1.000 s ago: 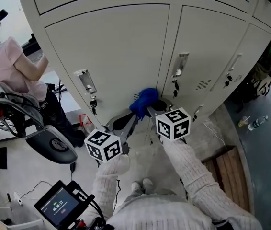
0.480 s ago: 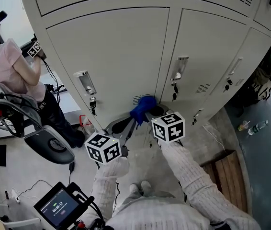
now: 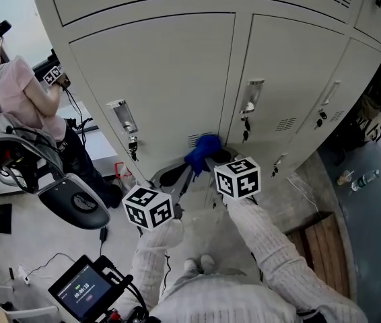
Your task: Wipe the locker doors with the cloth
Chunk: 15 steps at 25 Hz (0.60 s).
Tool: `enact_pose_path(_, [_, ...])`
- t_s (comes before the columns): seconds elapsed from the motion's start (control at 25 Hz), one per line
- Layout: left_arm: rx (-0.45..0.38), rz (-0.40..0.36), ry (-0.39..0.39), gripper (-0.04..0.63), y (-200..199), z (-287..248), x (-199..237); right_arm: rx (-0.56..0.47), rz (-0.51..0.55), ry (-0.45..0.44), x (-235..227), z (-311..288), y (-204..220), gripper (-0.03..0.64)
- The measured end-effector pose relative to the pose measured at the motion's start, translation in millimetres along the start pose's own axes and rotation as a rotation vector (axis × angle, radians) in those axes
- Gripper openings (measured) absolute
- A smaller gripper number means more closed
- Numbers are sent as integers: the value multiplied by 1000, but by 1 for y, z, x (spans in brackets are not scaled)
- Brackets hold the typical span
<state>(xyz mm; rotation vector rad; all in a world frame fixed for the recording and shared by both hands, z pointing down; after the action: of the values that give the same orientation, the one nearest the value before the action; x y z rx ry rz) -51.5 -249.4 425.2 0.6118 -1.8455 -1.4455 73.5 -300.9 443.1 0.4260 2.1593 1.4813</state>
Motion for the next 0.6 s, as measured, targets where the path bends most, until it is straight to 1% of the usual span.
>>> enact_pose_path(0.12, [-12,-20,-3,0,-5,5,-4,-36,-1,-10,7,11,-3,49])
enact_pose_path(0.36, [-24,-96,-22,0,-19,21,-9,-122,50,-78,25,43,-22,49])
enact_pose_path(0.48, [-51,-109,-27,0,-27,31,-15,-172,49,-97,33,61,-31,49])
enact_pose_path(0.6, [-65,-133,-34,0,-28,42,-24,-212,81,-114,44,80,-33,49])
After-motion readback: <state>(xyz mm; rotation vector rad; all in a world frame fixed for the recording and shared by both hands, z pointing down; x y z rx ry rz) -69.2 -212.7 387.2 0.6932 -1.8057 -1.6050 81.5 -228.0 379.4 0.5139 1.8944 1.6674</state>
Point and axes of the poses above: the fingertips, and each gripper's own axes: z backward along the fingers, x to its left, y out of its underside, the point moved 6 cm from there along z, backward along the fingers, and after that the axes turned 4 degrees about -z, right-handed, at the moved point
